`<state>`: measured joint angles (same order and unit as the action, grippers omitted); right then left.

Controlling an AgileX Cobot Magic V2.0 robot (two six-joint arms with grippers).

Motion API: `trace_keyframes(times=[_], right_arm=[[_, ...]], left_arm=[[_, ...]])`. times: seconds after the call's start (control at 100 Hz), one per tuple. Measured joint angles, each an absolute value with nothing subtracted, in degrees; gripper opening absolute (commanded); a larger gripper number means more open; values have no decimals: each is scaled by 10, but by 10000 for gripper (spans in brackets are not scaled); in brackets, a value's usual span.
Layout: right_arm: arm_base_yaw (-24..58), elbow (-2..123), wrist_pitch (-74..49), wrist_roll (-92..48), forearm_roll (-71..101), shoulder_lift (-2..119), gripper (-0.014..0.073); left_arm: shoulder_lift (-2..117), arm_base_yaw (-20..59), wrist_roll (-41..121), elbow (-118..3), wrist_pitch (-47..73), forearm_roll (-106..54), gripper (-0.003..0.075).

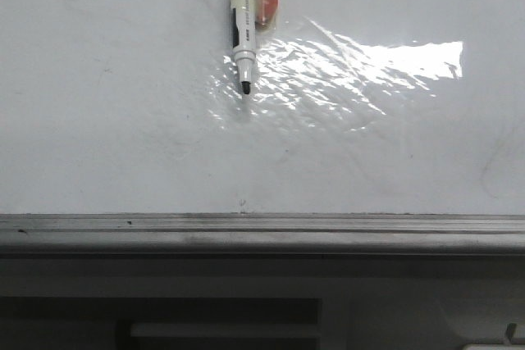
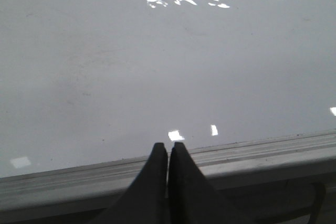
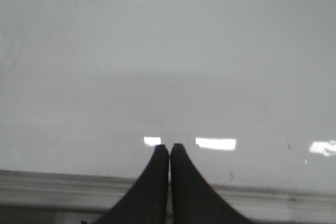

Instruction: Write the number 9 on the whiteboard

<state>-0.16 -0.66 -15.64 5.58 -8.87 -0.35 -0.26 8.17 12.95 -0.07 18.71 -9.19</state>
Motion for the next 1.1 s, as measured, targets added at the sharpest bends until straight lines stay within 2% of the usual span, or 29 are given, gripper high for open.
trace_keyframes(times=[0.23,0.55,0.67,0.75,0.85,0.92,1.02,1.09,1.1], right_arm=[[-2,-7,-30,63,-24,-4,-42],[-2,-7,0,69,127,-4,-41],[-3,41,-103,67,117,-4,-41],[-3,116,-201,64,70,5,-41],[-3,202,-324,63,10,50,-41],[-3,250,-386,62,-13,83,-39],[-3,299,-437,61,-23,122,0],[-3,321,-452,61,-23,141,92],[-3,324,-453,61,-23,145,127]], left_arm=[[-3,82,129,0,169,-125,-20],[-3,82,119,0,80,-622,-20],[-3,82,144,-13,120,-634,-21],[16,82,161,-64,181,-564,-20],[96,82,170,-144,241,-467,-14],[168,82,180,-201,284,-418,54],[273,82,220,-274,368,-394,256],[342,82,244,-314,416,-398,412],[348,82,249,-320,420,-401,422]])
